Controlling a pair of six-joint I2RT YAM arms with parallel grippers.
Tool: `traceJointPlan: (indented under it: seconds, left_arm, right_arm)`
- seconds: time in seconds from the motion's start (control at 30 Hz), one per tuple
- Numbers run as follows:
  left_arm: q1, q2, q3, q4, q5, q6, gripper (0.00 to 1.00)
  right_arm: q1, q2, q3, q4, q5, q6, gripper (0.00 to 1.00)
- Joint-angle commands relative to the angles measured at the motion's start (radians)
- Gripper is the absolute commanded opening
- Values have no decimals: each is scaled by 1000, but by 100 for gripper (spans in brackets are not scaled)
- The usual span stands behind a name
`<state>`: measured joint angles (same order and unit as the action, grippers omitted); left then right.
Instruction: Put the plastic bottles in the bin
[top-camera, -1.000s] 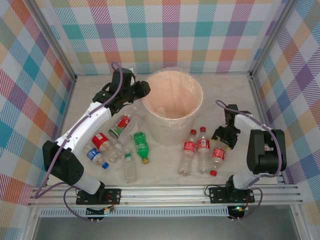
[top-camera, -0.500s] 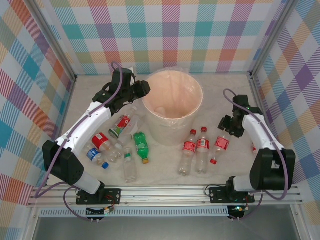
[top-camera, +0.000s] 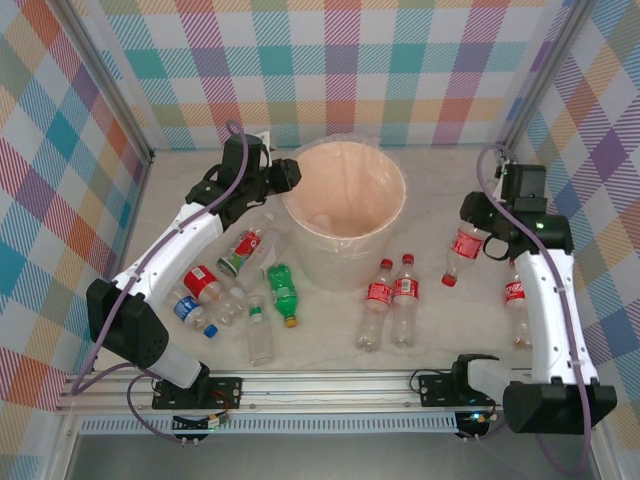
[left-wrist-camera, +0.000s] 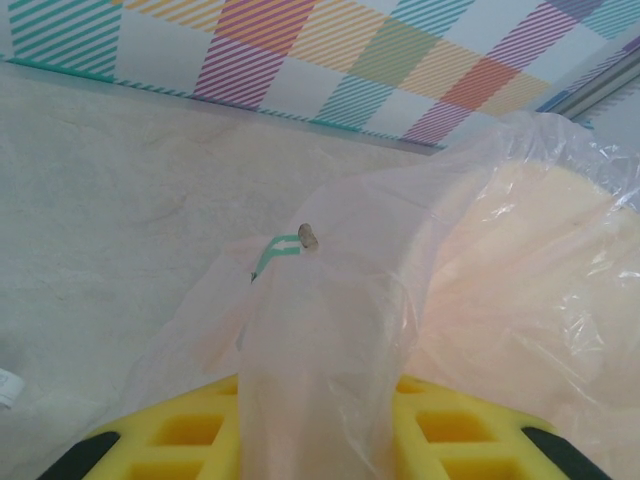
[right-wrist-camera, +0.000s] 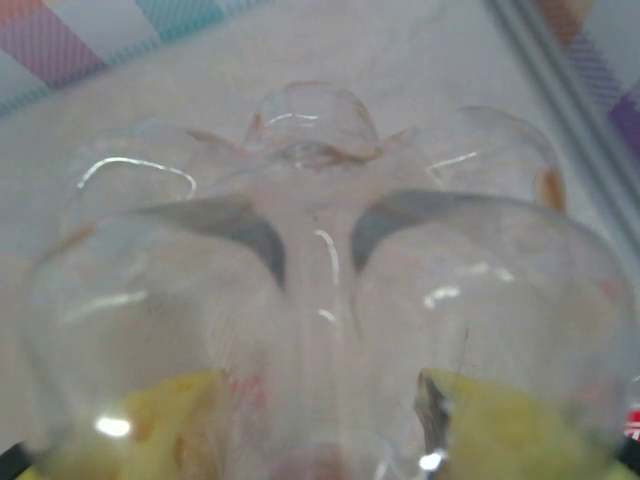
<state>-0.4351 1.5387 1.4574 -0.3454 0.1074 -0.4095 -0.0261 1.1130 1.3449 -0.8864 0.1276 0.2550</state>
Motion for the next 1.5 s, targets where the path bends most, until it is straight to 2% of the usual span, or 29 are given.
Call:
traceJointPlan:
  seconds: [0.0, 0.33, 0.5, 0.6, 0.87, 1.07, 1.33, 1.47]
  left_arm:
    - [6, 42, 6, -124, -10, 71, 30]
    - [6, -39, -86, -61, -32, 98, 29]
    - [6, -42, -100, -59, -28, 103, 29]
    - [6, -37, -101, -57, -22, 104, 29]
    - [4, -25, -103, -57, -5, 109, 29]
    - [-10, -29, -104, -67, -32, 139, 29]
    - [-17, -39, -104, -74, -51, 161, 29]
    - [-18, -43, -106, -75, -52, 164, 29]
  right_arm:
    - [-5, -43, 117, -31, 0, -27, 47]
    - [-3, 0, 455, 70, -173, -17, 47]
    - [3, 43, 541, 156, -302, 52, 46]
    - [43, 89, 580, 199, -363, 87, 45]
    - [344, 278, 706, 226, -275, 5, 44]
    - [508, 426, 747, 225, -204, -49, 44]
    - [595, 652, 886, 86, -165, -103, 44]
    - [620, 721, 893, 31, -144, -123, 44]
